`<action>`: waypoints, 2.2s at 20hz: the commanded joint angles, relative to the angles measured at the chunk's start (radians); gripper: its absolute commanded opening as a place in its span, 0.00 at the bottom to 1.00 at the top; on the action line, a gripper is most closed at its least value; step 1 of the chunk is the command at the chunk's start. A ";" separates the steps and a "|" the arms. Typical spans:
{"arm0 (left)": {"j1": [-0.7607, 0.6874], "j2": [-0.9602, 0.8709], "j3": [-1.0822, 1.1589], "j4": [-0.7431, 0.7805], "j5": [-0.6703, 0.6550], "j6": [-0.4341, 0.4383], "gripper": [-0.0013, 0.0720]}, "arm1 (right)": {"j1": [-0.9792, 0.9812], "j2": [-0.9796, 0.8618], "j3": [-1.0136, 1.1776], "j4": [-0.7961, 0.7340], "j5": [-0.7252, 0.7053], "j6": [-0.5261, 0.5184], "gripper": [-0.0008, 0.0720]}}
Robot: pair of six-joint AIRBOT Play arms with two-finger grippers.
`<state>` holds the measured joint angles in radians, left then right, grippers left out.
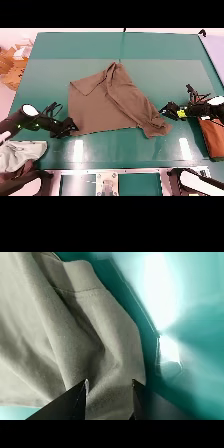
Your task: Fold the shirts.
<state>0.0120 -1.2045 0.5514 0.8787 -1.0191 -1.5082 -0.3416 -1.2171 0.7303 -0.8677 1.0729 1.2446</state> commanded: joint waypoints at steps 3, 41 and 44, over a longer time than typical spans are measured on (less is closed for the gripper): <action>-0.003 0.000 -0.030 -0.121 0.109 0.130 0.05 | 0.000 -0.002 0.001 0.003 0.045 -0.006 0.47; 0.196 0.129 0.563 0.172 -0.272 0.181 0.05 | -0.051 0.117 0.268 0.237 0.280 0.095 0.04; 0.195 0.232 0.946 0.172 -0.278 0.173 0.05 | -0.102 0.238 0.625 0.237 0.277 0.138 0.04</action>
<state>0.2070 -1.0565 1.1992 1.0523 -1.2728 -1.3289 -0.4114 -1.0679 1.0767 -0.6426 1.3300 1.3380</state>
